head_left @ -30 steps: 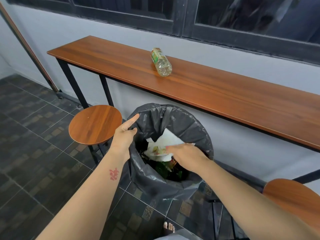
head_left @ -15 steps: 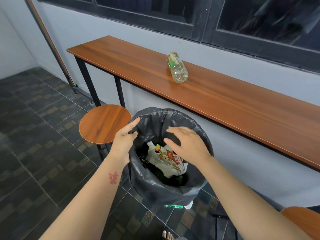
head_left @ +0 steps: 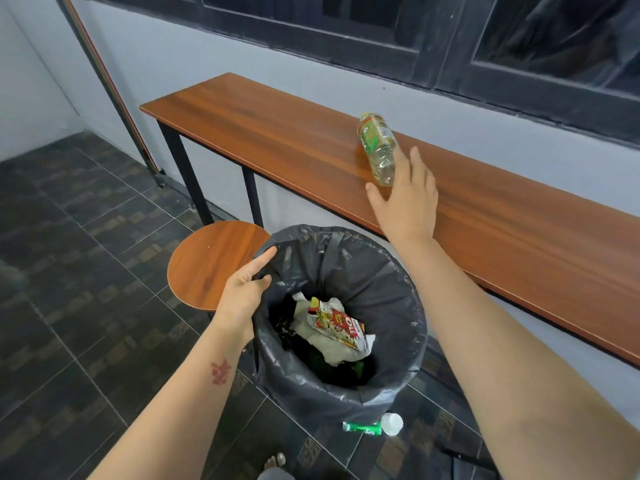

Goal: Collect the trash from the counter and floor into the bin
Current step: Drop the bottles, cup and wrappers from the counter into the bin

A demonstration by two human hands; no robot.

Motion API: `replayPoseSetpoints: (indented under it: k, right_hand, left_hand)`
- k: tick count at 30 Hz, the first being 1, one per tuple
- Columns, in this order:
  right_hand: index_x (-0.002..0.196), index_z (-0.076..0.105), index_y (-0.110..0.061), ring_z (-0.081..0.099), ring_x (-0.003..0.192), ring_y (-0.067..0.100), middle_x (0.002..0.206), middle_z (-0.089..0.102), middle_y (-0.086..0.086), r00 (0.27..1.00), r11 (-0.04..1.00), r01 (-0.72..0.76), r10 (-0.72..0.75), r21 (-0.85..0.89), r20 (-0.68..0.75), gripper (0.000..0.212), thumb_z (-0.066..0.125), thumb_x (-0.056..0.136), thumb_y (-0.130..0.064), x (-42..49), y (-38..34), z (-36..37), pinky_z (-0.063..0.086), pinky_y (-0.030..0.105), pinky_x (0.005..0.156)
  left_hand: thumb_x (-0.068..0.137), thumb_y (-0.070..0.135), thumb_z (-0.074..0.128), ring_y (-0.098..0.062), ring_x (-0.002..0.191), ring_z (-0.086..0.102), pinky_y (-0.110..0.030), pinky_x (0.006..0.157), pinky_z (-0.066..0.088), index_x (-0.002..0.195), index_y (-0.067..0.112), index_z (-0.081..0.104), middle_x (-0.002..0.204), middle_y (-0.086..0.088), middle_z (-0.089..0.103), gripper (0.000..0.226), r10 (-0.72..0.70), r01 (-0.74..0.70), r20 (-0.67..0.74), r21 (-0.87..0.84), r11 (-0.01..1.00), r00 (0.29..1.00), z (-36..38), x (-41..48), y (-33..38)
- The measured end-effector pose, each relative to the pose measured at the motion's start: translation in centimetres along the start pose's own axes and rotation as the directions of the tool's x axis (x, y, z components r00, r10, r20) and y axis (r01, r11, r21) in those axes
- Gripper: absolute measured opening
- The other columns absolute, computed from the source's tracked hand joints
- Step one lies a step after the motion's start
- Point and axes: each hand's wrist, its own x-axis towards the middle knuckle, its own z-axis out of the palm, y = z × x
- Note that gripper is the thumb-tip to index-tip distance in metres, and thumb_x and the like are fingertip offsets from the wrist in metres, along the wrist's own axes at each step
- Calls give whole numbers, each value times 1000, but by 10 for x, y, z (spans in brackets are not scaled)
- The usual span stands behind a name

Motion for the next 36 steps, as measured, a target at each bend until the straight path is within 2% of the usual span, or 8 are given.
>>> replayPoseSetpoints:
  k: [4, 8, 11, 14, 21, 24, 29, 36]
  right_hand:
    - [153, 14, -33, 26, 141, 39, 161, 6, 14, 989, 991, -129, 131, -30, 66, 79, 60, 90, -46, 34, -9, 18, 31, 47, 112]
    - [152, 21, -32, 35, 135, 36, 160, 11, 12, 979, 981, -190, 187, 29, 78, 70, 61, 93, -31, 45, -12, 33, 41, 45, 104]
    - [148, 29, -25, 40, 128, 34, 149, 29, 14, 988, 988, -152, 151, 30, 31, 63, 61, 93, -26, 47, -9, 38, 43, 44, 101]
    - [147, 33, -22, 42, 125, 34, 145, 34, 14, 991, 989, -135, 135, 63, 6, 63, 62, 92, -25, 48, -6, 39, 42, 43, 102]
    - [142, 43, -16, 51, 119, 31, 135, 45, 16, 990, 980, -31, 58, 197, -132, 59, 64, 88, -27, 19, -5, 25, 44, 39, 98]
    - [139, 46, -17, 53, 119, 27, 134, 46, 13, 986, 962, 13, 34, 274, -165, 56, 65, 87, -28, -2, -2, 16, 47, 37, 95]
    - [138, 44, -23, 49, 122, 16, 135, 42, 3, 993, 919, 55, -11, 391, -114, 54, 63, 89, -31, -51, 9, -6, 51, 40, 94]
    - [134, 48, -8, 44, 120, 10, 129, 47, 12, 982, 845, 186, -149, 502, -115, 50, 65, 89, -20, -117, 25, -35, 33, 11, 101]
  left_hand:
    - [99, -5, 46, -19, 139, 43, -44, 118, 31, 118, 41, 72, 142, 8, 57, 57, -4, 3, 25, 28, 1000, 1000, -10, 25, 13]
    - [99, -7, 44, -13, 142, 35, -35, 118, 25, 128, 34, 67, 147, 11, 50, 55, 16, -22, 64, 89, 996, 998, -9, 40, 27]
    - [99, -8, 45, -15, 143, 35, -35, 119, 25, 128, 34, 67, 148, 10, 51, 55, 21, -27, 63, 83, 996, 998, -11, 51, 28]
    - [99, -6, 46, -16, 143, 36, -42, 120, 26, 122, 40, 69, 146, 11, 52, 57, 5, -11, 67, 100, 995, 998, -15, 59, 27]
    - [99, -4, 47, -19, 139, 42, -44, 118, 31, 117, 45, 71, 143, 11, 55, 57, 12, -16, 55, 60, 998, 998, -17, 54, 31]
    - [99, -2, 47, -20, 135, 48, -44, 115, 36, 117, 44, 71, 140, 10, 59, 56, 25, -26, 35, 38, 999, 999, -17, 47, 32]
    - [100, -3, 47, -18, 132, 51, -42, 113, 39, 123, 37, 70, 138, 9, 60, 52, 30, -31, -39, -27, 999, 999, -11, 17, 32]
    - [100, -5, 45, -16, 128, 53, -42, 113, 39, 117, 38, 73, 132, 12, 64, 54, 30, -42, -125, -91, 995, 992, -6, -28, 14]
